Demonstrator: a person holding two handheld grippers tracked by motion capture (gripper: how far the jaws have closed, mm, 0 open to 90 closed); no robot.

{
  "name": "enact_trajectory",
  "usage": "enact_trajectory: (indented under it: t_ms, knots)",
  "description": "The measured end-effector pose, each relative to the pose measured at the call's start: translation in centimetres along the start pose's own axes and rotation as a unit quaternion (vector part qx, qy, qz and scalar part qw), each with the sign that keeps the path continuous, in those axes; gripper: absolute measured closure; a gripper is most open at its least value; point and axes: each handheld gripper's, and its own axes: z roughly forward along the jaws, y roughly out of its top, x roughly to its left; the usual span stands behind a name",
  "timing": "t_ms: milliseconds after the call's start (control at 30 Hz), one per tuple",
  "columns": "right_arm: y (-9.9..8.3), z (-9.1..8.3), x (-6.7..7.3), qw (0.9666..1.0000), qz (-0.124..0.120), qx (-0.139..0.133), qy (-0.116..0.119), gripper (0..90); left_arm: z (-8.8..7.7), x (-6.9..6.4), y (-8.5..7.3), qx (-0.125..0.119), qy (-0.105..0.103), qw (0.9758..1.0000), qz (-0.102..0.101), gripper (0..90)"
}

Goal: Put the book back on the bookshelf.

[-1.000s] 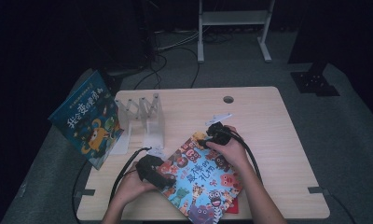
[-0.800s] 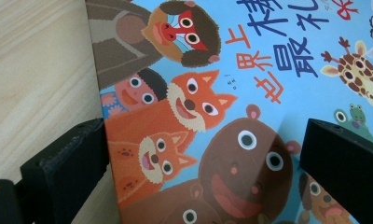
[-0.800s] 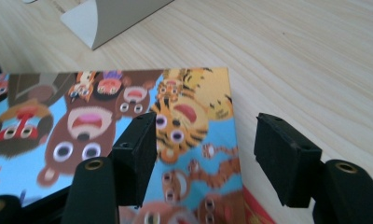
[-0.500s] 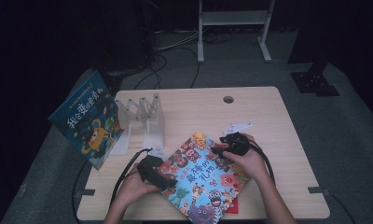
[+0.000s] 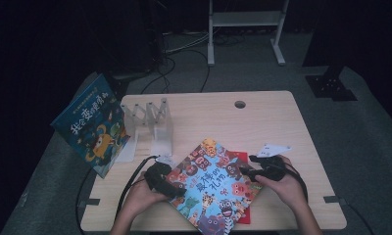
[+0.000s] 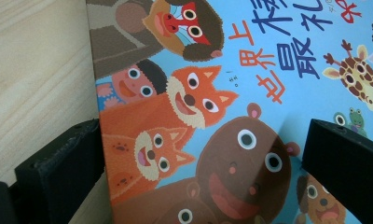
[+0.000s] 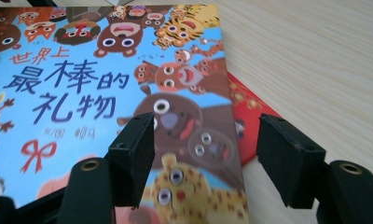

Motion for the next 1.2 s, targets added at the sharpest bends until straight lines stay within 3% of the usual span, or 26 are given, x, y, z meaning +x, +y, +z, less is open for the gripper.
enact_trajectory:
  t_ms: [267, 467, 800, 933, 1100, 1200]
  knots:
    - [-3.1, -2.6, 0.5, 1.0, 0.006, 0.003, -0.007, 36.1, 0.0, 0.0, 0.0, 0.001, 0.001, 1.0, 0.001, 0.0]
    - [-5.2, -4.2, 1.8, 1.0, 0.009, 0.001, 0.003, 36.9, 0.0, -0.1, 0.1, 0.003, 0.002, 1.0, 0.0, 0.0]
    - [-6.1, -4.0, 3.2, 0.9997, -0.009, 0.008, 0.02, 37.3, -0.1, -0.1, 0.1, 0.006, 0.005, 1.0, 0.002, 0.0]
    - [-6.0, -3.7, 3.6, 0.9996, -0.019, 0.007, 0.018, 37.3, -0.1, -0.1, 0.0, 0.006, 0.004, 1.0, 0.0, 0.0]
    - [-6.2, -4.1, 4.0, 0.9989, -0.028, 0.037, 0.007, 37.4, -0.1, -0.1, 0.0, 0.007, 0.003, 1.0, -0.001, 0.0]
    - [-6.7, -4.0, 4.0, 0.9994, -0.023, 0.026, 0.008, 37.2, -0.1, -0.1, 0.0, 0.009, 0.002, 1.0, -0.001, 0.0]
